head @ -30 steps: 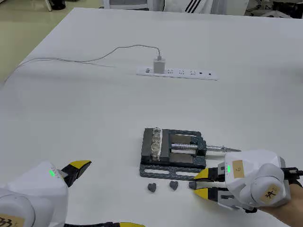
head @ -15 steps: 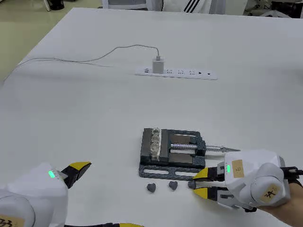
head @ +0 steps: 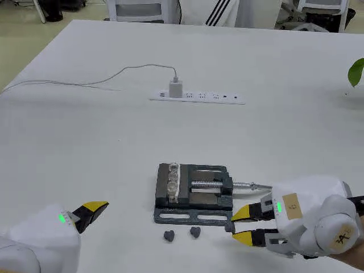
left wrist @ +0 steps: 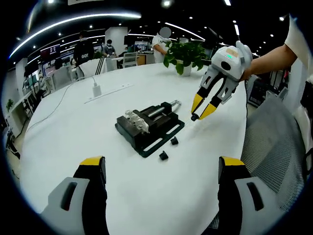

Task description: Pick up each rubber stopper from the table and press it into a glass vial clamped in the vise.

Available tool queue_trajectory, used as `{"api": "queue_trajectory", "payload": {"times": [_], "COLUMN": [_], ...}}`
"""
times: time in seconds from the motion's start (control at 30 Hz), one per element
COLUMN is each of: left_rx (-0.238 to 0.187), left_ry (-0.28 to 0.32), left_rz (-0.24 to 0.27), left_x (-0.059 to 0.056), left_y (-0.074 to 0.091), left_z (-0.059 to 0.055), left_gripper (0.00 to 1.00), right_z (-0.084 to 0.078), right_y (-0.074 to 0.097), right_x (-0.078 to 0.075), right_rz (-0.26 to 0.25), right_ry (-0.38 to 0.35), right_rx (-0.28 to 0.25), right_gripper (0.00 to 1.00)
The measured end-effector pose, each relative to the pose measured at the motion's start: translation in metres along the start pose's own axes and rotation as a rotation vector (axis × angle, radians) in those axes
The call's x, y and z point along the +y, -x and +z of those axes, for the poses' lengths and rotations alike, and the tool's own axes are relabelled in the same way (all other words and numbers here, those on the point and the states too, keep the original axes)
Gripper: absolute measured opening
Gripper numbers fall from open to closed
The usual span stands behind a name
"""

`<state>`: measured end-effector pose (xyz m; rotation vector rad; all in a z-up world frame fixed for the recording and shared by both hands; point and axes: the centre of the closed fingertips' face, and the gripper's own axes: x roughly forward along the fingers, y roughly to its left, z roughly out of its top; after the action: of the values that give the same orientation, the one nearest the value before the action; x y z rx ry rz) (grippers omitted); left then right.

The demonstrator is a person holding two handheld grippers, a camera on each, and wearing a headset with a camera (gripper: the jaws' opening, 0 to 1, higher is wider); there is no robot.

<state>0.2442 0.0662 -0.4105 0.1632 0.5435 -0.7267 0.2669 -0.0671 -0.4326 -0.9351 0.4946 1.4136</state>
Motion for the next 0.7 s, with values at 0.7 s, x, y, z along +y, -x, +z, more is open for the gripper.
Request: {"api": "queue_trajectory", "payload": {"times": [0.7], "left_rx": [0.001], "left_ry": [-0.23], "left_rz": [-0.149], "left_x": [-0.041], "left_y": [-0.05], "left_z": [0.041], "left_gripper": [0.69], "right_z": [0.025], "right_y": [0.042], "right_x": [-0.001], "right_rz": [0.086], "right_ry": [0.055], "right_rx": [0.117], "right_gripper": [0.07]}}
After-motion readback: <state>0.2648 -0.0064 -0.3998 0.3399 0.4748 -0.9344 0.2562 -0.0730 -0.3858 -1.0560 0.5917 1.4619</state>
